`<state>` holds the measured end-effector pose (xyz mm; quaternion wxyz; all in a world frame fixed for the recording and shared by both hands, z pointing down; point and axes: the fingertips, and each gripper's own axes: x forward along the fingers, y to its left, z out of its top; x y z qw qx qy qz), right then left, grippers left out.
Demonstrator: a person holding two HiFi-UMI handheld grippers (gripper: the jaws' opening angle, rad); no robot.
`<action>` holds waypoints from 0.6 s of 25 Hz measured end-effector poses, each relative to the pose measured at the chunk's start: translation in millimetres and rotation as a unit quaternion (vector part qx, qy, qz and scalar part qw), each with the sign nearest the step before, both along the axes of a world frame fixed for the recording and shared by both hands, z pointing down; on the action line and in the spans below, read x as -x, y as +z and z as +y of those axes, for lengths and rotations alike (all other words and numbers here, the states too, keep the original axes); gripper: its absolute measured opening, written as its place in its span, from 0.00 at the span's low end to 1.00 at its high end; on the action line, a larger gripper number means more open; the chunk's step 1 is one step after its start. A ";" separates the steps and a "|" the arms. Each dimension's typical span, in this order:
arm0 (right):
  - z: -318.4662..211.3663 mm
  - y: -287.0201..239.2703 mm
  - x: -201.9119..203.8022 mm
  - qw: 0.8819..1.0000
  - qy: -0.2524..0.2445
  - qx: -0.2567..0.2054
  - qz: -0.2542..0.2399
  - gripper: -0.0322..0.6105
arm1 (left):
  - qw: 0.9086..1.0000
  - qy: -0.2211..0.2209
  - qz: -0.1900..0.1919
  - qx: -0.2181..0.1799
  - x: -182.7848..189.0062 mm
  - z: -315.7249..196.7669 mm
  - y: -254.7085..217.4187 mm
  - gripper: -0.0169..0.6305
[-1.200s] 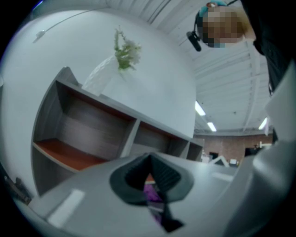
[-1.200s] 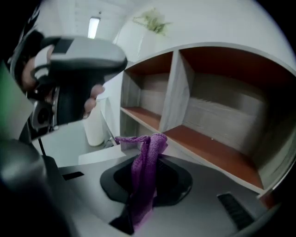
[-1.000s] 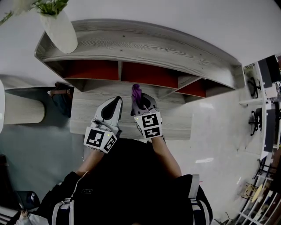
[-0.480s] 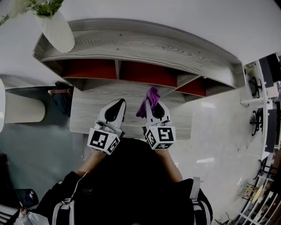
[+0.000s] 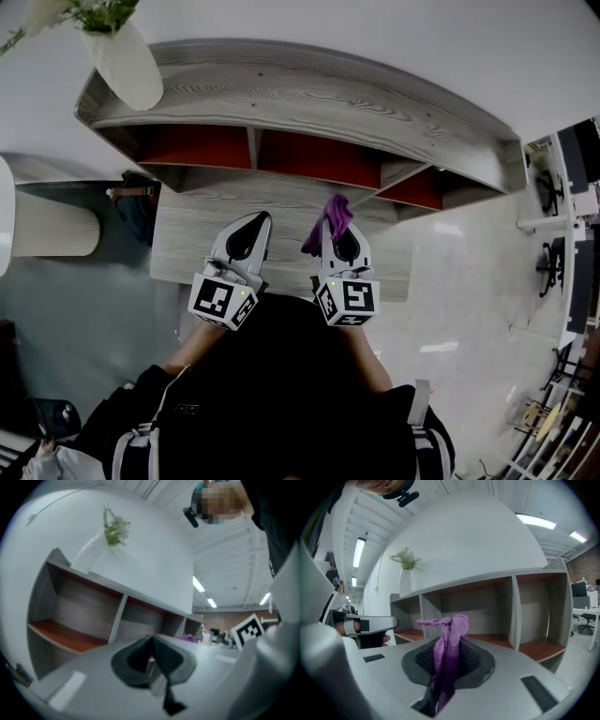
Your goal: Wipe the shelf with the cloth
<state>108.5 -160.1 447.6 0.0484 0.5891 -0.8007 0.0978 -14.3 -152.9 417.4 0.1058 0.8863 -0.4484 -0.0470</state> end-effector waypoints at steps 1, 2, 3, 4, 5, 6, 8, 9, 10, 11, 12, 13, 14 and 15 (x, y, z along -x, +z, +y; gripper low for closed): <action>-0.1 -0.1 -0.3 1.000 0.000 0.000 0.000 0.13 | 1.000 0.000 0.001 0.000 0.1 0.0 0.2 0.03; -0.3 -0.4 -0.3 1.000 0.000 0.000 -0.001 0.13 | 1.000 0.000 0.002 0.000 0.4 -0.1 0.5 0.03; -0.4 -0.8 -0.1 1.000 -0.001 -0.001 -0.001 0.13 | 1.000 -0.001 0.001 0.000 0.8 -0.3 0.3 0.03; -0.3 -1.4 0.1 1.000 -0.001 -0.002 -0.001 0.13 | 1.000 -0.002 0.000 -0.001 1.1 -0.3 -0.4 0.03; 0.1 -1.8 0.1 1.000 -0.002 -0.002 -0.001 0.13 | 1.000 -0.002 -0.001 -0.001 1.0 -0.2 -0.6 0.03; 0.5 -2.1 0.2 1.000 -0.003 -0.003 0.000 0.13 | 1.000 -0.003 0.000 0.000 0.7 0.2 -0.4 0.03; 1.2 -2.0 1.2 1.000 -0.006 -0.002 0.000 0.13 | 1.000 -0.001 -0.002 0.000 -0.6 1.0 0.0 0.03; 1.5 -1.9 1.8 1.000 -0.008 -0.001 0.000 0.13 | 1.000 0.000 -0.002 0.000 -1.2 1.4 0.4 0.03; 1.9 -1.7 2.4 1.000 -0.009 -0.001 -0.001 0.13 | 1.000 0.000 -0.003 0.001 -1.7 1.8 0.6 0.03; 2.2 -1.6 2.9 1.000 -0.010 -0.001 -0.001 0.13 | 1.000 0.000 -0.003 0.001 -2.1 2.1 0.4 0.03; 2.6 -1.7 3.3 1.000 -0.010 -0.002 -0.001 0.13 | 1.000 0.001 -0.002 0.000 -2.5 2.4 -0.1 0.03; 2.9 -1.9 3.6 1.000 -0.011 -0.002 -0.001 0.13 | 1.000 0.001 -0.001 0.000 -2.8 2.5 -0.2 0.03; 3.2 -2.2 4.0 1.000 -0.011 -0.002 -0.001 0.13 | 1.000 0.001 0.001 0.001 -2.9 2.5 0.0 0.03; 3.3 -2.4 4.2 1.000 -0.012 -0.003 0.000 0.13 | 1.000 0.001 0.002 0.001 -3.0 2.3 0.3 0.03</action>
